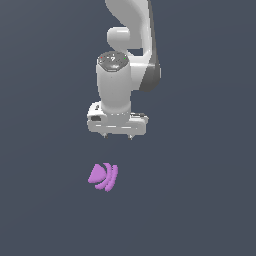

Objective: Pick up the object and move it to a goal position.

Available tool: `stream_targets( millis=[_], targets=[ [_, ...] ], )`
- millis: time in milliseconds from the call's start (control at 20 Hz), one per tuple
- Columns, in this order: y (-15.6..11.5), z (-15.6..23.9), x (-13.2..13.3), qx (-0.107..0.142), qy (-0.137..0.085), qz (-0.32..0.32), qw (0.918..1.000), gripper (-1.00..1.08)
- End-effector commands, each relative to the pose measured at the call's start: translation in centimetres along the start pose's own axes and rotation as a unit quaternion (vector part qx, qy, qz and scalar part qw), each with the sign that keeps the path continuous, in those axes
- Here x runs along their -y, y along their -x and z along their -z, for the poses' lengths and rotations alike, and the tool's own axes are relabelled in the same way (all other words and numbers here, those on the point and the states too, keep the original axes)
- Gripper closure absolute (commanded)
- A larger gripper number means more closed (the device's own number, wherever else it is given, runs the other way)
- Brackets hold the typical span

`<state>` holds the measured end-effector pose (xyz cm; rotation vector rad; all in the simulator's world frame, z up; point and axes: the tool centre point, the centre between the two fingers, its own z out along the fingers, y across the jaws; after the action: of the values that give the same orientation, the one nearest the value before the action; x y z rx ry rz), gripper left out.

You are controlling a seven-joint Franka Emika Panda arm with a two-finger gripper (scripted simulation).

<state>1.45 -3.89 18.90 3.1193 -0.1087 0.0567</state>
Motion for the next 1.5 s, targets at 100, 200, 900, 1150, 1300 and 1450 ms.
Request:
stream_targets(
  millis=[100,200,900,1150,1300,1450],
  targets=[
    [0.0,0.1,0.3,-0.001,-0.001,0.002,1.0000,-1.00],
    [-0.1,0.4,1.0,-0.003,-0.006,0.006,1.0000,-1.00],
    [-1.0,-0.6,1.2,0.001,-0.002,-0.009,1.0000,-1.00],
    [-2.3,-2.5,0.6,0.007,0.009,-0.036,0.9993,-1.00],
    [-3.2,-4.1,0.1,0.012,0.020,-0.058,0.9980,-1.00],
    [-4.3,-6.0,-0.4,0.017,0.034,-0.083,0.9958,-1.00]
  ],
)
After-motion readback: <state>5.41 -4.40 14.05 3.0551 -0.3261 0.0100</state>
